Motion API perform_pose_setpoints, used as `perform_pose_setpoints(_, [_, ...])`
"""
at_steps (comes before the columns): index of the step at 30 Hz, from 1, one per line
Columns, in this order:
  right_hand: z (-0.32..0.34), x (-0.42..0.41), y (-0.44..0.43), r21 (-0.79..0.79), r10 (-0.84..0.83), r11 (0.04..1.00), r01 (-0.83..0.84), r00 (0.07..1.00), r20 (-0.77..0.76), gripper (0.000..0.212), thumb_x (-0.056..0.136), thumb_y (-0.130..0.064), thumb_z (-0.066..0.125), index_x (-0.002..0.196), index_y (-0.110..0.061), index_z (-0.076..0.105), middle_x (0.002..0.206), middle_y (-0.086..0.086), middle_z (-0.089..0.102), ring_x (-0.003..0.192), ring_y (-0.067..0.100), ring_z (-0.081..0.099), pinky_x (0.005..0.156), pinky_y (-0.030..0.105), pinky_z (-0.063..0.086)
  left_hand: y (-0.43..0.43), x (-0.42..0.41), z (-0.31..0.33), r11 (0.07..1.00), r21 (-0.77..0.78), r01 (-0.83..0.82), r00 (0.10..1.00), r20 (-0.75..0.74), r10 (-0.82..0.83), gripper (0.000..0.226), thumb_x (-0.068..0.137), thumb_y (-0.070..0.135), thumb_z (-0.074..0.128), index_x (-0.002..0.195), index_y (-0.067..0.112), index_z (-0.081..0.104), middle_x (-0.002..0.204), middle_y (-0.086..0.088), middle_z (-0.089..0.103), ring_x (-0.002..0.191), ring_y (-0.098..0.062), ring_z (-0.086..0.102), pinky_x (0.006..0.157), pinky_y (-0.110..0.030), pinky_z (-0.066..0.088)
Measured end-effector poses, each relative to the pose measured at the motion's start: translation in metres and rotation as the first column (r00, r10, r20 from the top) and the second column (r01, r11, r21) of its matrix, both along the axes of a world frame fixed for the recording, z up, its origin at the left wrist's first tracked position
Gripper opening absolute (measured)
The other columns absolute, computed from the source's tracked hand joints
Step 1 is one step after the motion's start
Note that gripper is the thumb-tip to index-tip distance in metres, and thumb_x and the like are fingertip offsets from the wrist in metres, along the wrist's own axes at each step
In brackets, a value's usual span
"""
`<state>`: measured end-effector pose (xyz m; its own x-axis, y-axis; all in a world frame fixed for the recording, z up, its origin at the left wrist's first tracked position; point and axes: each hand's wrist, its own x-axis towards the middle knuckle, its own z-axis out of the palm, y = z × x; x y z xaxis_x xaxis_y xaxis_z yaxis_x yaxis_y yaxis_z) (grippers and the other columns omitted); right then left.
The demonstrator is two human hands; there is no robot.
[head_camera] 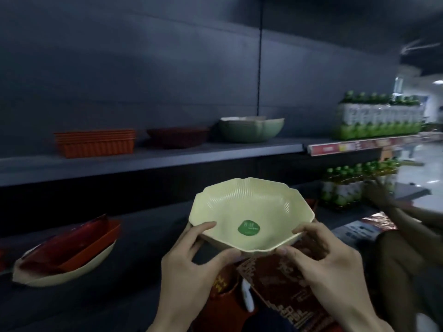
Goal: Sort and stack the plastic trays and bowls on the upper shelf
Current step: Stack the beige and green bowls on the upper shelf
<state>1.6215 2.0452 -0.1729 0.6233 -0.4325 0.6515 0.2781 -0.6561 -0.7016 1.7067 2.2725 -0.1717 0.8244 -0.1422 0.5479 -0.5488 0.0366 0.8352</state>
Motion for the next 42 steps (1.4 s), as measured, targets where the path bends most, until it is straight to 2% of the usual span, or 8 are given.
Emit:
perform_pose_setpoints(3, [0.016, -0.021, -0.015, -0.02, -0.043, 0.999, 0.044, 0.998, 0.052, 0.057, 0.058, -0.057, 0.089, 0.107, -0.034, 0.073, 0.098, -0.019, 0.078, 0.095, 0.0, 0.073, 0.085, 0.021, 0.056, -0.016, -0.006, 0.016, 0.997, -0.021, 0.071, 0.997, 0.013, -0.071, 0.049, 0.056, 0.027, 0.098, 0.101, 0.032, 0.08, 0.104, 0.03, 0.076, 0.102, 0.008, 0.072, 0.082, -0.006, 0.052])
perform_pose_setpoints(9, [0.047, -0.036, -0.039, -0.027, -0.058, 0.998, 0.062, 0.991, 0.121, 0.041, 0.063, -0.043, 0.091, 0.097, -0.029, 0.074, 0.097, -0.022, 0.077, 0.099, -0.005, 0.072, 0.08, 0.005, 0.051, -0.041, -0.004, 0.05, 0.985, -0.09, 0.149, 0.987, 0.08, -0.142, 0.045, 0.063, 0.021, 0.096, 0.102, 0.022, 0.075, 0.099, 0.007, 0.081, 0.1, -0.008, 0.077, 0.086, -0.019, 0.059])
perform_pose_setpoints(14, [0.078, -0.019, -0.057, -0.019, -0.059, 0.998, 0.064, 0.98, 0.192, 0.04, 0.068, -0.051, 0.087, 0.1, -0.032, 0.072, 0.096, -0.017, 0.078, 0.09, 0.006, 0.074, 0.079, 0.037, 0.061, -0.06, 0.012, 0.085, 0.972, -0.142, 0.189, 0.977, 0.128, -0.171, 0.041, 0.064, 0.025, 0.094, 0.1, 0.016, 0.076, 0.1, 0.001, 0.082, 0.1, -0.013, 0.078, 0.085, -0.022, 0.061])
perform_pose_setpoints(24, [0.162, 0.045, -0.099, 0.016, 0.038, 0.999, -0.047, 0.943, 0.331, 0.049, 0.061, -0.052, 0.088, 0.097, -0.024, 0.073, 0.096, -0.008, 0.081, 0.098, 0.003, 0.077, 0.09, 0.03, 0.063, -0.094, 0.071, 0.17, 0.976, -0.125, 0.18, 0.935, 0.329, -0.13, 0.04, 0.068, 0.018, 0.095, 0.102, 0.012, 0.074, 0.098, -0.002, 0.081, 0.098, -0.012, 0.078, 0.084, -0.016, 0.059])
perform_pose_setpoints(30, [0.208, 0.096, -0.124, -0.002, 0.046, 0.999, -0.049, 0.933, 0.358, 0.045, 0.069, -0.037, 0.095, 0.103, -0.016, 0.074, 0.098, -0.005, 0.081, 0.096, 0.005, 0.077, 0.092, 0.035, 0.064, -0.117, 0.128, 0.214, 0.997, -0.077, 0.016, 0.902, 0.43, 0.019, 0.031, 0.074, 0.035, 0.094, 0.096, 0.024, 0.075, 0.094, 0.006, 0.08, 0.094, -0.009, 0.076, 0.079, -0.019, 0.057])
perform_pose_setpoints(34, [0.233, 0.138, -0.145, -0.007, 0.01, 1.0, -0.008, 0.931, 0.364, 0.052, 0.063, -0.057, 0.094, 0.099, -0.024, 0.075, 0.096, -0.007, 0.081, 0.095, 0.006, 0.077, 0.09, 0.041, 0.064, -0.13, 0.168, 0.242, 0.997, -0.058, -0.059, 0.902, 0.424, 0.078, 0.034, 0.071, 0.046, 0.094, 0.094, 0.028, 0.076, 0.092, 0.01, 0.08, 0.091, -0.01, 0.076, 0.084, -0.031, 0.061])
perform_pose_setpoints(39, [0.252, 0.183, -0.17, 0.024, -0.014, 1.0, 0.006, 0.947, 0.322, 0.053, 0.059, -0.062, 0.093, 0.094, -0.026, 0.076, 0.093, -0.008, 0.081, 0.092, 0.006, 0.077, 0.09, 0.043, 0.063, -0.15, 0.204, 0.264, 0.987, -0.024, -0.16, 0.892, 0.423, 0.155, 0.033, 0.068, 0.047, 0.095, 0.089, 0.028, 0.077, 0.085, 0.011, 0.076, 0.078, -0.005, 0.069, 0.063, -0.009, 0.048])
perform_pose_setpoints(42, [0.258, 0.207, -0.181, 0.014, -0.038, 0.999, 0.035, 0.958, 0.285, 0.055, 0.056, -0.069, 0.091, 0.091, -0.03, 0.076, 0.092, -0.009, 0.08, 0.092, 0.008, 0.076, 0.088, 0.041, 0.063, -0.159, 0.225, 0.271, 0.982, 0.009, -0.187, 0.895, 0.413, 0.167, 0.033, 0.069, 0.046, 0.094, 0.089, 0.027, 0.077, 0.088, 0.01, 0.076, 0.083, -0.006, 0.069, 0.062, -0.005, 0.046])
